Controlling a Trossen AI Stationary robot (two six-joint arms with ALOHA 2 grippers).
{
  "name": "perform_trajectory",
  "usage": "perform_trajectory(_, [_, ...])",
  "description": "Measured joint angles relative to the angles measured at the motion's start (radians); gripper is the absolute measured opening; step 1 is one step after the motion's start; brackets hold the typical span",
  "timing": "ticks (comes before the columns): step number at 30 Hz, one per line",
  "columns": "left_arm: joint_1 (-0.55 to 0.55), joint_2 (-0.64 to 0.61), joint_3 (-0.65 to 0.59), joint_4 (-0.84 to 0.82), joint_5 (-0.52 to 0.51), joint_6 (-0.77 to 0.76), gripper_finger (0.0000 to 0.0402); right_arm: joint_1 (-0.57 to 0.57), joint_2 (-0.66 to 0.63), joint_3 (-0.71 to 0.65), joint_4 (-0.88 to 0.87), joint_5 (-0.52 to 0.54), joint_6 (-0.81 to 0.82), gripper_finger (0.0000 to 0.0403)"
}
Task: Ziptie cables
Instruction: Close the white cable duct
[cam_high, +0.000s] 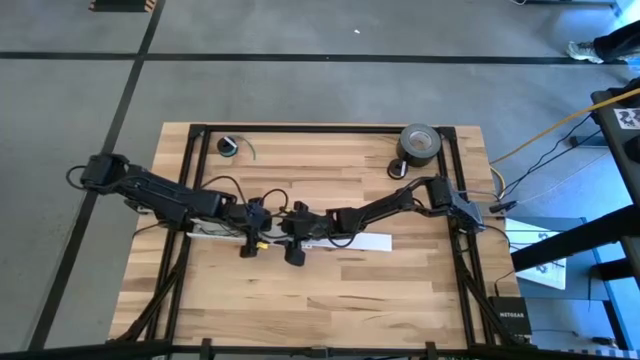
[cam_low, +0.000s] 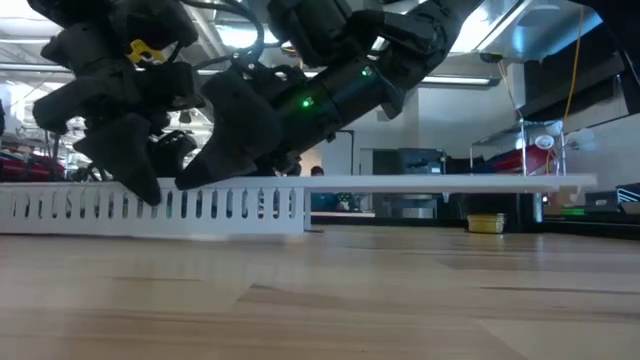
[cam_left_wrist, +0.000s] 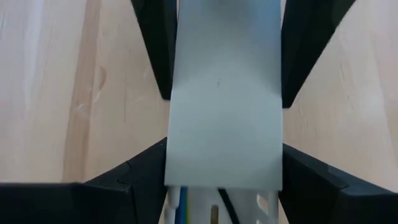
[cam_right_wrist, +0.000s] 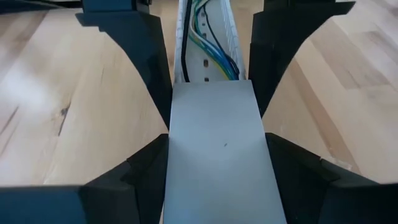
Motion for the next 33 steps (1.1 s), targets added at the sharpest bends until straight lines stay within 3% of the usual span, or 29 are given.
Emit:
perform_trajectory(6, [-0.006,-0.031,-0.008,-0.057,0.001,-0.007,0.0235,0.0,0.043,0.005,0.102,0.005,0.004,0.0216])
perform_trajectory(33, [-0.074,-0.033,-0.015,-0.253,-0.005,-0.11,0.0235,0.0,0.243,0.306,0.055,0.018,0.001,0.0216])
